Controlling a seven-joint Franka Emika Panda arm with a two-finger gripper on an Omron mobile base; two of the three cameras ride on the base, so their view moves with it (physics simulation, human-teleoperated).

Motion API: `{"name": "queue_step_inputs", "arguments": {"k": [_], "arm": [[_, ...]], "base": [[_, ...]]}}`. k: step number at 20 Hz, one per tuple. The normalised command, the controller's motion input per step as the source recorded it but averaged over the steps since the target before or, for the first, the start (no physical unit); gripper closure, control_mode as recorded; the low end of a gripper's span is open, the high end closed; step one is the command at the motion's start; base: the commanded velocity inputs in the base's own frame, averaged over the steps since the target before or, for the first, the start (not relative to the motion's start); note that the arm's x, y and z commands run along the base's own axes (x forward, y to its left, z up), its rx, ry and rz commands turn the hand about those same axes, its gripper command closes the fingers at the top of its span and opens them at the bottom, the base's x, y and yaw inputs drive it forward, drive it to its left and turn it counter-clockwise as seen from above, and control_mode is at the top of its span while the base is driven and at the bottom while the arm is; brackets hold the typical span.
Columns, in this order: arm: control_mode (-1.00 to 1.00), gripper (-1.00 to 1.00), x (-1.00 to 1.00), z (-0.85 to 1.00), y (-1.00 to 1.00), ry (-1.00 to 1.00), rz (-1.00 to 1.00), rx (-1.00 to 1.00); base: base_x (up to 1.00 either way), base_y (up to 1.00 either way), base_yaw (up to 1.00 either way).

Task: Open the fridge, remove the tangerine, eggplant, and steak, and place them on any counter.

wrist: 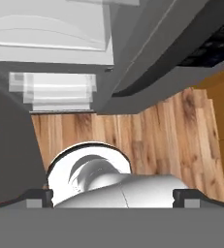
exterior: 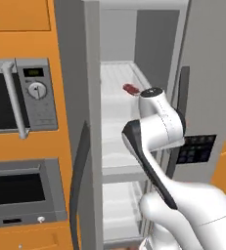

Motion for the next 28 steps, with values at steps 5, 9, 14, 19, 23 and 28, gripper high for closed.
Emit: {"name": "queue_step_inputs", "arguments": {"k": [5, 9, 14, 19, 23, 28], "arm": [[1.00, -1.00, 0.00, 0.00, 0.00, 0.00, 0.00, 0.00], [1.00, -1.00, 0.00, 0.00, 0.00, 0.00, 0.00, 0.00], [-1.00, -1.00, -0.13, 0.31, 0.07, -0.14, 0.03, 0.05], [-1.00, -1.00, -0.24, 0.93, -0.04, -0.47, 0.00, 0.00], [-1.00, -1.00, 0.47, 0.73, -0.22, -0.28, 0.00, 0.00], [-1.00, -1.00, 0.99, 0.51, -0.15, -0.03, 0.04, 0.00]], "base": [[0.69, 0.12, 0.01], [0.87, -0.07, 0.00], [0.20, 0.00, 0.01], [0.00, 0.00, 0.00], [0.00, 0.00, 0.00], [0.00, 0.00, 0.00]]}}
